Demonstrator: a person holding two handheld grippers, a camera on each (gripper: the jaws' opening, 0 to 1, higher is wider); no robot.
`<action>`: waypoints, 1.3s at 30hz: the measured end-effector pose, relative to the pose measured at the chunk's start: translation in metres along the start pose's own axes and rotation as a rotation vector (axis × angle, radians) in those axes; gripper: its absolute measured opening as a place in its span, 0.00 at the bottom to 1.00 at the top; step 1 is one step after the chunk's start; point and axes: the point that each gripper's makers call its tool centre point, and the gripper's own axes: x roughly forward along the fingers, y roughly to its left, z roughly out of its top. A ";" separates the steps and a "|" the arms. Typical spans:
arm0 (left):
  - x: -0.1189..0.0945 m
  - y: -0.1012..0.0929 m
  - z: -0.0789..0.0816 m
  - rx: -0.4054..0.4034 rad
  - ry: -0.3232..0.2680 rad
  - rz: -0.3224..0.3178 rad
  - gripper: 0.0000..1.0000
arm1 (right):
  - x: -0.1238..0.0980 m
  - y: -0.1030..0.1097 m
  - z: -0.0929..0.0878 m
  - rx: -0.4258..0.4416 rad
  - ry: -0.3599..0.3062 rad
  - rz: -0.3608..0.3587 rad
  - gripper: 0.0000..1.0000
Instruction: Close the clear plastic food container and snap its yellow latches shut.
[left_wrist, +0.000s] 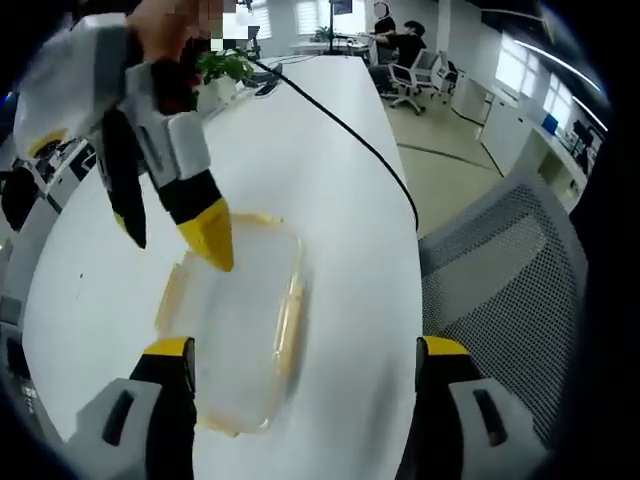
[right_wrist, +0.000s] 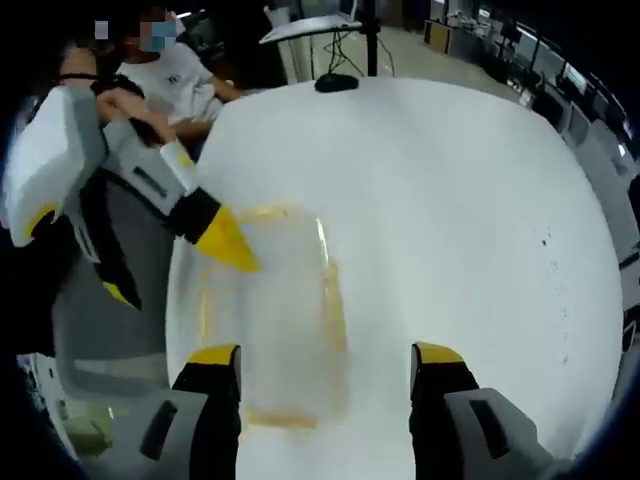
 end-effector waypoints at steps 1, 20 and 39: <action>0.000 0.002 0.000 -0.004 -0.001 -0.001 0.98 | -0.001 0.002 -0.001 -0.013 -0.001 -0.001 0.72; 0.001 0.031 -0.022 0.046 0.071 0.016 0.99 | 0.012 0.040 -0.023 -0.032 0.013 -0.036 0.82; 0.020 0.056 -0.028 0.073 0.129 -0.009 0.95 | 0.024 0.036 -0.025 -0.041 0.028 -0.096 0.80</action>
